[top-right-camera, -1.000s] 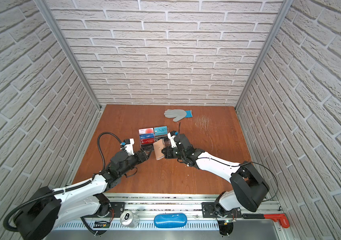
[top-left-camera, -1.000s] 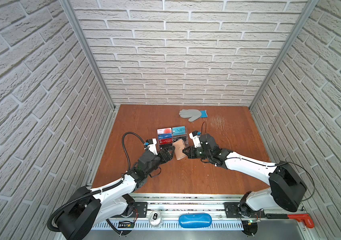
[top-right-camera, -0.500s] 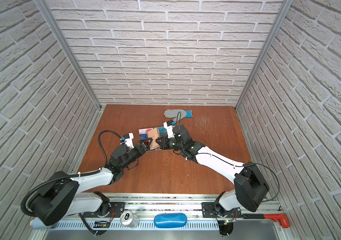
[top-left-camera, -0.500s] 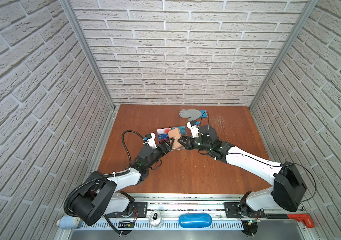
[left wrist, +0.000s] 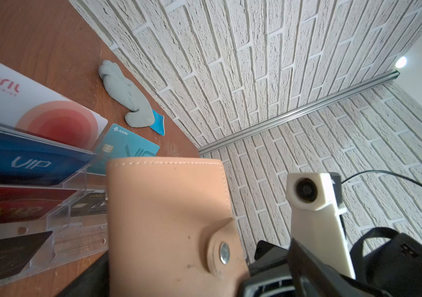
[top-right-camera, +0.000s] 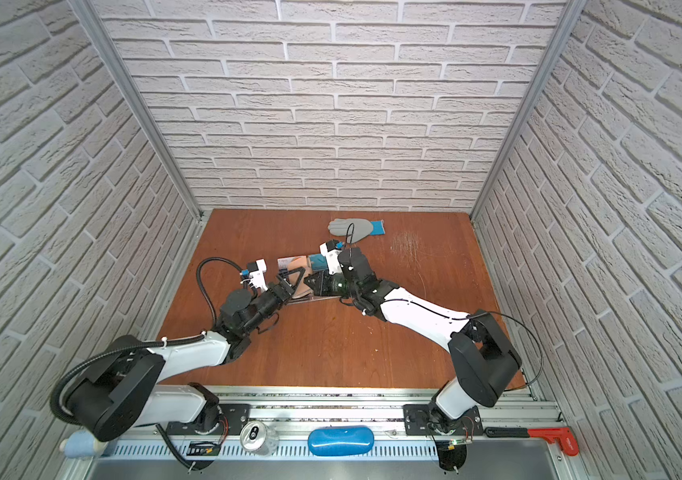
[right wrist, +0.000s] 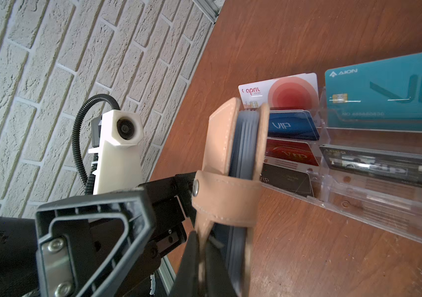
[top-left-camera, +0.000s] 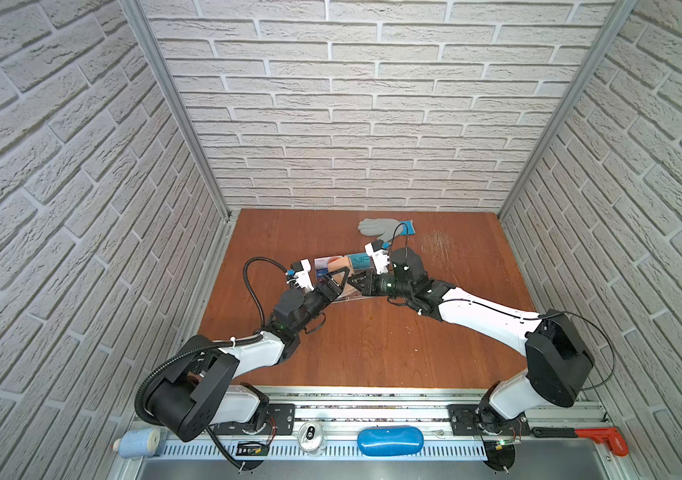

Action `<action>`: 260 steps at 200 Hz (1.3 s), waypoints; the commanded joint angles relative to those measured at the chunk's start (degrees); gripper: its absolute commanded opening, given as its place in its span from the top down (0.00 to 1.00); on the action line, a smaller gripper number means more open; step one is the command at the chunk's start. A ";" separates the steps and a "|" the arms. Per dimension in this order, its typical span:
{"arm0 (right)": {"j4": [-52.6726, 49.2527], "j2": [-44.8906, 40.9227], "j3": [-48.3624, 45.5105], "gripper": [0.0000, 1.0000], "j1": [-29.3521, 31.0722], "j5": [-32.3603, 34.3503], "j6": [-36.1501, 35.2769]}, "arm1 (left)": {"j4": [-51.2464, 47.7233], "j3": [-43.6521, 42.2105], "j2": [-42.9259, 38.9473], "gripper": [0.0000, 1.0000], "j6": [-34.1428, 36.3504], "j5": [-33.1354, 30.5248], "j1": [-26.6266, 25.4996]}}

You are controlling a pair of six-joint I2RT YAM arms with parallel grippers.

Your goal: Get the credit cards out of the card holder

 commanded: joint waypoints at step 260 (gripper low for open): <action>9.09 5.30 -2.25 0.94 -2.46 -2.82 0.61 | 6.00 -1.88 -1.68 0.77 3.57 -1.19 -0.63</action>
